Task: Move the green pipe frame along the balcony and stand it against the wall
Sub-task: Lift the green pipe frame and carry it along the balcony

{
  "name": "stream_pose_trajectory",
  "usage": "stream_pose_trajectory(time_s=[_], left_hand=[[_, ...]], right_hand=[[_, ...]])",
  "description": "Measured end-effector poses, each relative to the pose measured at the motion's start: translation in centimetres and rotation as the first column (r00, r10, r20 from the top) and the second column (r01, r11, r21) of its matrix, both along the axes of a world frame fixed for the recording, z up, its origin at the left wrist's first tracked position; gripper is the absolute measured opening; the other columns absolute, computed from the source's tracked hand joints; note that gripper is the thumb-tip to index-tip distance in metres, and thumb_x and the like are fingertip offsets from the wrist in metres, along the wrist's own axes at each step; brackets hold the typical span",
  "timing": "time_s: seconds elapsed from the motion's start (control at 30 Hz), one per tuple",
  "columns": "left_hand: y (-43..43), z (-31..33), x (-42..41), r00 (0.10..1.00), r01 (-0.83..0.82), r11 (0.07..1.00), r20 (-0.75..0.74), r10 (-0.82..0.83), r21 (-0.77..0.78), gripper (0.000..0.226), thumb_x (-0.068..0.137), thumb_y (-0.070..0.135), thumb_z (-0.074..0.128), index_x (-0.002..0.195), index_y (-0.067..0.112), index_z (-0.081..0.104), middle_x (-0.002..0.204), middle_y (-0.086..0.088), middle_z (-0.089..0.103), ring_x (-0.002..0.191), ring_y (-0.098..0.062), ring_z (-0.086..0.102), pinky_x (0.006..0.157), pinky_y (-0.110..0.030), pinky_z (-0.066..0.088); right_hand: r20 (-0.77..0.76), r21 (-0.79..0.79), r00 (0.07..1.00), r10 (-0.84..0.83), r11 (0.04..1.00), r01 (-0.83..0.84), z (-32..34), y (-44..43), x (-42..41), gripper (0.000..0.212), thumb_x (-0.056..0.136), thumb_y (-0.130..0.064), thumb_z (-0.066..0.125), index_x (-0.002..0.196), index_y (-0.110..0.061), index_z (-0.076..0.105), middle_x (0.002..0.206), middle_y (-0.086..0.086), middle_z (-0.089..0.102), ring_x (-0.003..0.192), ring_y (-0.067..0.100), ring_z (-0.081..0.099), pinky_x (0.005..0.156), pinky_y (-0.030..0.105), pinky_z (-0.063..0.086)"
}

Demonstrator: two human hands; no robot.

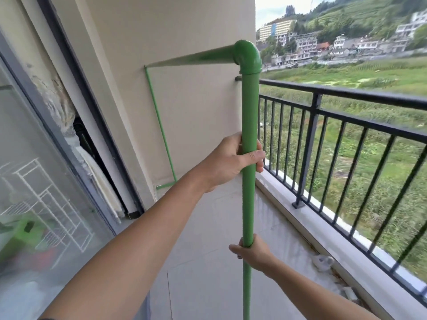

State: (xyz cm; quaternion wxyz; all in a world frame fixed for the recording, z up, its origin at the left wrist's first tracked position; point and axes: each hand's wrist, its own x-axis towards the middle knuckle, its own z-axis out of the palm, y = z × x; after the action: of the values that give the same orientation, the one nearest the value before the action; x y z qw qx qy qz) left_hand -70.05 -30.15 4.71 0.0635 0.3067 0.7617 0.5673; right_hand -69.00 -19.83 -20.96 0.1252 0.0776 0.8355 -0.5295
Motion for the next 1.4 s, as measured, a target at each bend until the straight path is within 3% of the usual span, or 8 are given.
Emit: stream_pose_trajectory(time_s=[0.13, 0.27, 0.43, 0.6, 0.83, 1.13, 1.27, 1.4], left_hand=[[3.2, -0.3, -2.6, 0.989, 0.145, 0.989, 0.008, -0.145, -0.008, 0.016, 0.088, 0.007, 0.061, 0.101, 0.004, 0.052, 0.086, -0.017, 0.064, 0.082, -0.025, 0.068, 0.074, -0.029, 0.055], [7.8, -0.6, -5.4, 0.977, 0.205, 0.979, -0.058, -0.204, 0.016, 0.015, 0.083, 0.007, 0.067, 0.091, 0.013, 0.056, 0.084, -0.011, 0.065, 0.083, -0.028, 0.07, 0.078, -0.042, 0.058], [15.6, -1.3, -7.3, 0.952, 0.275, 0.961, -0.146, -0.27, 0.015, 0.018, 0.084, 0.018, 0.068, 0.097, 0.018, 0.056, 0.087, 0.001, 0.062, 0.09, -0.024, 0.066, 0.075, -0.031, 0.054], [22.0, -1.1, -9.2, 0.957, 0.262, 0.962, -0.149, -0.248, 0.081, 0.017, 0.084, 0.022, 0.066, 0.095, 0.018, 0.054, 0.093, -0.009, 0.063, 0.091, -0.03, 0.065, 0.068, -0.036, 0.052], [29.0, -1.5, -13.7, 0.943, 0.315, 0.947, -0.13, -0.305, 0.067, 0.023, 0.086, 0.022, 0.064, 0.105, 0.015, 0.054, 0.101, -0.016, 0.067, 0.09, -0.029, 0.069, 0.057, -0.031, 0.055], [41.6, -1.4, -19.0, 0.954, 0.289, 0.956, -0.09, -0.285, 0.041, 0.019, 0.087, 0.019, 0.063, 0.103, 0.016, 0.054, 0.105, -0.015, 0.064, 0.095, -0.032, 0.067, 0.062, -0.04, 0.06], [45.7, -1.2, -20.9, 0.957, 0.286, 0.958, -0.06, -0.283, 0.038, 0.02, 0.087, 0.019, 0.064, 0.104, 0.019, 0.054, 0.105, -0.011, 0.065, 0.095, -0.029, 0.067, 0.057, -0.025, 0.053], [48.1, -0.9, -22.9, 0.962, 0.269, 0.962, -0.047, -0.268, 0.034, 0.024, 0.086, 0.02, 0.064, 0.108, 0.018, 0.054, 0.109, -0.012, 0.064, 0.094, -0.029, 0.068, 0.058, -0.024, 0.05]], right_hand=[[0.008, 0.016, 0.994, -0.112, 0.994, 0.112, 0.1, 3.7, -0.7, 0.032, 0.066, -0.044, 0.072, 0.056, -0.021, 0.052, 0.064, -0.001, 0.067, 0.064, 0.016, 0.062, 0.068, 0.035, 0.053], [0.006, 0.046, 0.966, -0.257, 0.966, 0.256, 0.6, 7.8, -1.4, 0.031, 0.072, -0.043, 0.075, 0.058, -0.021, 0.056, 0.064, -0.003, 0.068, 0.067, 0.017, 0.064, 0.079, 0.043, 0.057], [-0.019, 0.099, 0.849, -0.528, 0.844, 0.527, 1.5, 13.8, -1.9, 0.037, 0.071, -0.039, 0.082, 0.065, -0.017, 0.054, 0.062, -0.001, 0.058, 0.056, 0.016, 0.057, 0.053, 0.03, 0.05], [-0.11, 0.019, 0.738, -0.666, 0.741, 0.672, 1.7, 17.1, -3.1, 0.019, 0.079, -0.024, 0.078, 0.072, -0.016, 0.061, 0.069, 0.001, 0.062, 0.065, 0.018, 0.061, 0.071, 0.039, 0.057], [-0.155, 0.049, 0.675, -0.721, 0.677, 0.734, 1.2, 24.0, -7.1, 0.027, 0.083, -0.022, 0.073, 0.072, -0.02, 0.049, 0.07, -0.001, 0.055, 0.072, 0.021, 0.056, 0.076, 0.043, 0.054], [-0.131, 0.041, 0.69, -0.711, 0.692, 0.721, 1.3, 37.7, -13.3, 0.029, 0.084, -0.018, 0.072, 0.068, -0.022, 0.048, 0.068, -0.002, 0.055, 0.07, 0.019, 0.054, 0.073, 0.039, 0.049], [-0.142, 0.058, 0.721, -0.678, 0.721, 0.69, 1.3, 42.4, -15.3, 0.025, 0.085, -0.017, 0.07, 0.073, -0.017, 0.049, 0.067, -0.001, 0.054, 0.064, 0.015, 0.052, 0.063, 0.031, 0.043], [-0.156, 0.073, 0.746, -0.648, 0.745, 0.663, 1.4, 44.6, -17.1, 0.026, 0.086, -0.02, 0.07, 0.074, -0.017, 0.048, 0.069, -0.001, 0.053, 0.064, 0.014, 0.05, 0.063, 0.03, 0.043]])
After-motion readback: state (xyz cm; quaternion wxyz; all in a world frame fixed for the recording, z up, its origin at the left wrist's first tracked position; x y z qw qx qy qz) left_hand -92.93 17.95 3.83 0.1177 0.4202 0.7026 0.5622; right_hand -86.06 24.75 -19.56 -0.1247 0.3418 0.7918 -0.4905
